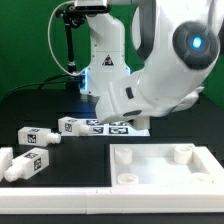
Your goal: Assemble one leg
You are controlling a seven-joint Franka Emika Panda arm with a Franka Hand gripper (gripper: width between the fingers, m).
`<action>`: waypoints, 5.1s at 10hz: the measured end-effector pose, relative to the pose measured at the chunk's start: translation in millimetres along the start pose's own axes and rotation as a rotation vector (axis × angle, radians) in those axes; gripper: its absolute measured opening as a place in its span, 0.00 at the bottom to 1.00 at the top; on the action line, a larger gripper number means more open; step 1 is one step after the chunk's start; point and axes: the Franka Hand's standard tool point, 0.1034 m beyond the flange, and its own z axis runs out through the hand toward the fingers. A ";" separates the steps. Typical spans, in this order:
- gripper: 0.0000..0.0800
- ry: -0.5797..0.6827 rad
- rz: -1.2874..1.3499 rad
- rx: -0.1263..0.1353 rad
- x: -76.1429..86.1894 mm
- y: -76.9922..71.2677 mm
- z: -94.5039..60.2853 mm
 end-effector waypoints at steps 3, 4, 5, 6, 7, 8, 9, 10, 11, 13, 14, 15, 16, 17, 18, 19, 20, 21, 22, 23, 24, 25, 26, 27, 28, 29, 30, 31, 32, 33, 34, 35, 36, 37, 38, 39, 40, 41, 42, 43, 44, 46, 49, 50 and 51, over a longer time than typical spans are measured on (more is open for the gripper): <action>0.36 0.159 -0.033 -0.022 -1.3 9.0 -19.3; 0.36 0.211 -0.029 -0.026 -0.6 10.2 -20.7; 0.36 0.278 -0.025 -0.033 1.5 11.5 -23.8; 0.36 0.307 -0.011 -0.008 0.9 7.1 -30.8; 0.36 0.374 -0.002 0.045 11.0 2.0 -56.3; 0.36 0.474 0.005 0.066 26.3 0.2 -86.5; 0.36 0.574 0.019 0.067 36.5 0.9 -107.9; 0.36 0.641 0.027 0.052 40.3 3.6 -117.6; 0.36 0.703 0.034 0.032 41.2 7.7 -116.4; 0.36 0.835 0.060 -0.005 43.2 16.1 -119.1; 0.36 0.904 0.075 -0.019 46.9 17.4 -121.2; 0.36 0.992 0.090 -0.030 54.5 13.3 -125.2; 0.36 1.032 0.096 -0.025 62.8 8.0 -133.5; 0.36 1.126 0.123 -0.034 73.9 5.7 -149.9; 0.36 1.214 0.149 -0.039 83.5 -3.3 -159.9; 0.36 1.328 0.160 -0.077 88.3 -6.4 -163.2; 0.36 1.373 0.159 -0.111 87.5 0.1 -157.6; 0.36 1.383 0.163 -0.118 87.8 2.4 -155.1; 0.36 1.380 0.161 -0.116 88.1 1.6 -155.2; 0.36 1.379 0.162 -0.116 88.1 2.0 -155.1; 0.36 1.372 0.161 -0.114 89.5 4.0 -153.5; 0.36 1.360 0.168 -0.099 93.8 8.4 -152.2; 0.36 1.367 0.167 -0.081 103.1 1.6 -153.2; 0.36 1.372 0.161 -0.065 113.6 -8.1 -156.1; 0.36 1.382 0.159 -0.059 118.6 -10.8 -162.6; 0.36 1.391 0.160 -0.051 121.1 -16.0 -167.4; 0.36 1.390 0.155 -0.047 125.5 -23.4 -165.1; 0.36 1.384 0.151 -0.048 128.5 -25.4 -160.0; 0.36 1.378 0.151 -0.048 129.9 -25.5 -156.2; 0.36 1.374 0.147 -0.048 131.0 -27.6 -153.7; 0.36 1.376 0.143 -0.050 131.2 -29.9 -153.4; 0.36 1.375 0.142 -0.051 130.4 -29.7 -152.7; 0.36 1.371 0.139 -0.057 128.3 -28.6 -150.6; 0.36 1.370 0.140 -0.060 126.8 -25.7 -149.0; 0.36 1.373 0.143 -0.062 126.1 -23.2 -148.3; 0.36 1.377 0.146 -0.064 126.1 -21.6 -148.2; 0.36 1.383 0.147 -0.065 126.9 -21.1 -148.6; 0.36 1.384 0.147 -0.065 128.9 -21.8 -148.9; 0.36 1.382 0.145 -0.064 132.0 -22.5 -147.7; 0.36 1.380 0.147 -0.064 135.3 -21.5 -145.7; 0.36 1.383 0.150 -0.066 137.7 -20.1 -143.1; 0.36 1.410 0.152 -0.075 138.3 -19.8 -143.9; 0.36 1.419 0.153 -0.078 138.4 -19.7 -144.7; 0.36 1.419 0.153 -0.078 138.4 -19.7 -144.6; 0.46 1.419 0.153 -0.078 138.4 -19.5 -144.5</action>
Offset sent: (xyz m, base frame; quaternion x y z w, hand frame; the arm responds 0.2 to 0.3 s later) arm 0.0000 0.0000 0.0000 0.0000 0.1296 0.0000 0.9916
